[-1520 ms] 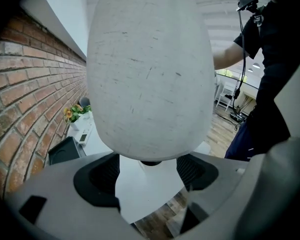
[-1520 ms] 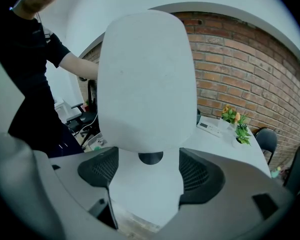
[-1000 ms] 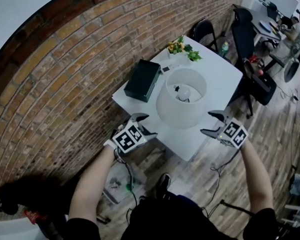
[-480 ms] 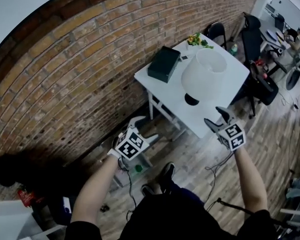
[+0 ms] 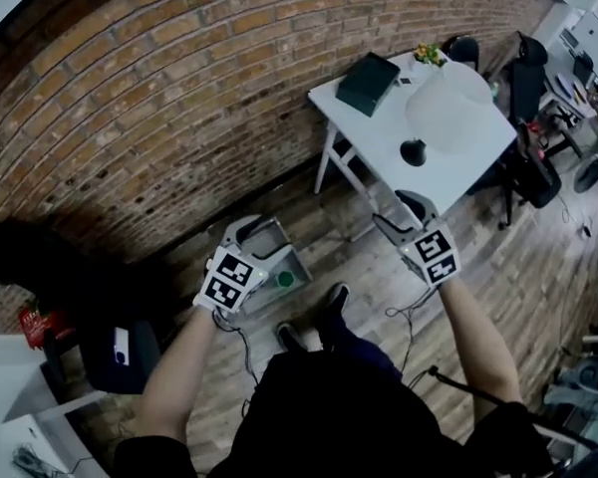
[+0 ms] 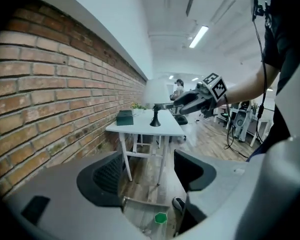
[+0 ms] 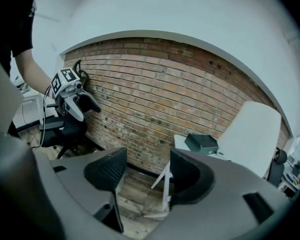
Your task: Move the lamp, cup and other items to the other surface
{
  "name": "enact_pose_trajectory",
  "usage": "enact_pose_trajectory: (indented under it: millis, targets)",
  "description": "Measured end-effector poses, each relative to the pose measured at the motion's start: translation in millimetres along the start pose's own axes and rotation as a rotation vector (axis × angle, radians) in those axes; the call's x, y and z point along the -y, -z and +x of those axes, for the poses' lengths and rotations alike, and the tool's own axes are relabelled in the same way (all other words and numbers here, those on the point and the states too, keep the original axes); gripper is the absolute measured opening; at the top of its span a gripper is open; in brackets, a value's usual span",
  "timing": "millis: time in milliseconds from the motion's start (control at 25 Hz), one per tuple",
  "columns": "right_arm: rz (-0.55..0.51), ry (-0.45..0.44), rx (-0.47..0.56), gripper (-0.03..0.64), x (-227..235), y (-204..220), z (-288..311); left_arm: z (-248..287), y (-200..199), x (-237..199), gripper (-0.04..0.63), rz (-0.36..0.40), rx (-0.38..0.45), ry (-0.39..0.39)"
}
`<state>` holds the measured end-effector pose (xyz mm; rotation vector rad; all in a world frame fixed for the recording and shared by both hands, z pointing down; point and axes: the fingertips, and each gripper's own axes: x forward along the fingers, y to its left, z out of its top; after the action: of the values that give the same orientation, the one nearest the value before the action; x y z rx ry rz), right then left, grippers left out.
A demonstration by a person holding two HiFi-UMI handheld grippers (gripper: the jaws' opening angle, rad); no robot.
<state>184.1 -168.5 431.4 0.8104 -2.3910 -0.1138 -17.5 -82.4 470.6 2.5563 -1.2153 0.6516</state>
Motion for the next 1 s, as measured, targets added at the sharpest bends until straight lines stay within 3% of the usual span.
enact_pose_trajectory:
  millis: [200, 440, 760, 1000]
  targets:
    - [0.007, -0.073, -0.013, 0.272, -54.2, -15.9, 23.0, -40.8, 41.4, -7.7, 0.313, -0.093, 0.011, -0.063]
    - [-0.064, -0.168, -0.005, 0.267, -93.4, -21.9, 53.3, -66.8, 76.2, -22.1, 0.313, -0.137, -0.017, -0.123]
    - [-0.108, -0.331, -0.038, 0.266, -138.3, 7.1, 96.0, -72.7, 135.2, -21.5, 0.313, -0.259, -0.084, -0.205]
    - [-0.12, -0.476, -0.069, 0.259, -163.1, 45.8, 126.2, -55.8, 172.4, 0.2, 0.313, -0.285, -0.185, -0.27]
